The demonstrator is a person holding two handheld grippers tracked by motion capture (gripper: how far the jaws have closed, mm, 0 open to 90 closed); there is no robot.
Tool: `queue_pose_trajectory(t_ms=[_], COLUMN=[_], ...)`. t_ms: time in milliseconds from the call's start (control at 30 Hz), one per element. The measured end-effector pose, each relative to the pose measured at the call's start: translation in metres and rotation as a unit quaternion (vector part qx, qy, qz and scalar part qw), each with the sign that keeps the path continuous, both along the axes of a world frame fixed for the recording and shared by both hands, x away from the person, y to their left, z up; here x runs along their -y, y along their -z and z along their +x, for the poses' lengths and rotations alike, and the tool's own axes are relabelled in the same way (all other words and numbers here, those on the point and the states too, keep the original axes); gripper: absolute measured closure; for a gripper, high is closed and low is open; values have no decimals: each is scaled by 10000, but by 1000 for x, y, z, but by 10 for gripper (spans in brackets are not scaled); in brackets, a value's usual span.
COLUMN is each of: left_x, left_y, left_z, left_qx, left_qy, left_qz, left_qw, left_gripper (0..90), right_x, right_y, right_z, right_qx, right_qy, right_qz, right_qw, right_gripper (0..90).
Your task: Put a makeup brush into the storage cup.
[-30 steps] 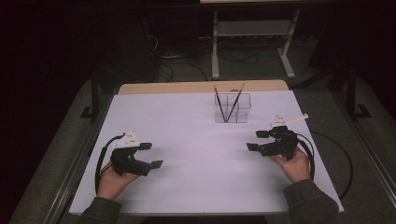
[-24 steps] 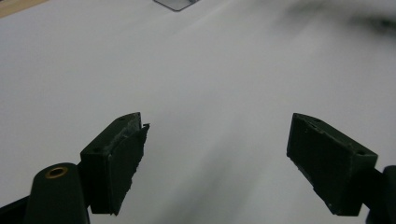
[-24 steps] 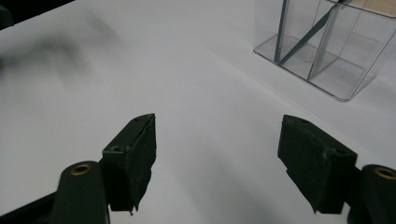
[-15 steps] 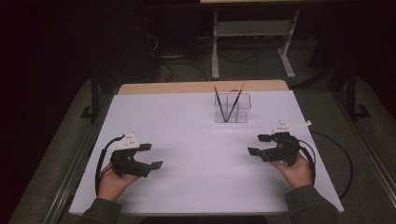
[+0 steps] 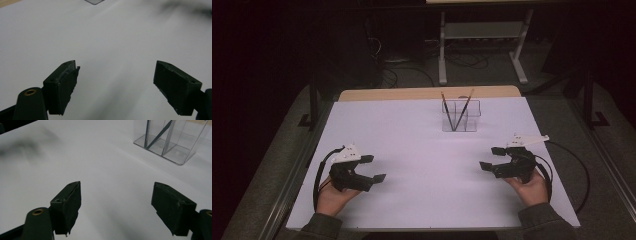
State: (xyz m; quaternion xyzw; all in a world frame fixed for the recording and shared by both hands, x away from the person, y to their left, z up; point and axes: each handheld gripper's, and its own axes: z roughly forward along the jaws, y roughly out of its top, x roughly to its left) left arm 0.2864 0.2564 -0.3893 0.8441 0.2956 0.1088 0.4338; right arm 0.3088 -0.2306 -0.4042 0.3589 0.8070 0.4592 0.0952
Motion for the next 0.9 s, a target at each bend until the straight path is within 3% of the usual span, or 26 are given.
queue_pose_trajectory(t_ms=[900], left_x=[-1], left_y=[6], left_z=[-6], left_qx=[-50], left_qy=[46], left_qz=[32], left_qw=[10000], left_gripper=[182], right_x=[8], right_y=[9], right_z=[-17], right_qx=[145], right_qy=[269], right_qz=[53], right_qw=[9995], right_gripper=[177])
